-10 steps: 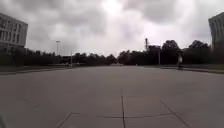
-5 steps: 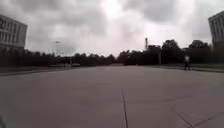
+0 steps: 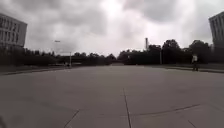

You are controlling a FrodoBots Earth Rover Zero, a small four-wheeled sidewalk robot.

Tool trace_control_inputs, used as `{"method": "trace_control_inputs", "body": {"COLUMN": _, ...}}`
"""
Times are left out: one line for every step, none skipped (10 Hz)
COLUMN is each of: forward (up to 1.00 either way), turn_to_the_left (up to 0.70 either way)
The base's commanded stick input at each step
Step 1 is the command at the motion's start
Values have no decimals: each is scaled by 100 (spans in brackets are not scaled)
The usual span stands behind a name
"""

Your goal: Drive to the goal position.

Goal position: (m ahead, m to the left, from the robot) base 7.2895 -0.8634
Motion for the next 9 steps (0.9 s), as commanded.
{"method": "trace_control_inputs", "body": {"forward": 70, "turn_to_the_left": 0}}
{"method": "trace_control_inputs", "body": {"forward": 70, "turn_to_the_left": 0}}
{"method": "trace_control_inputs", "body": {"forward": 70, "turn_to_the_left": 0}}
{"method": "trace_control_inputs", "body": {"forward": 70, "turn_to_the_left": 0}}
{"method": "trace_control_inputs", "body": {"forward": 70, "turn_to_the_left": 0}}
{"method": "trace_control_inputs", "body": {"forward": 70, "turn_to_the_left": 0}}
{"method": "trace_control_inputs", "body": {"forward": 70, "turn_to_the_left": 0}}
{"method": "trace_control_inputs", "body": {"forward": 70, "turn_to_the_left": 0}}
{"method": "trace_control_inputs", "body": {"forward": 70, "turn_to_the_left": 0}}
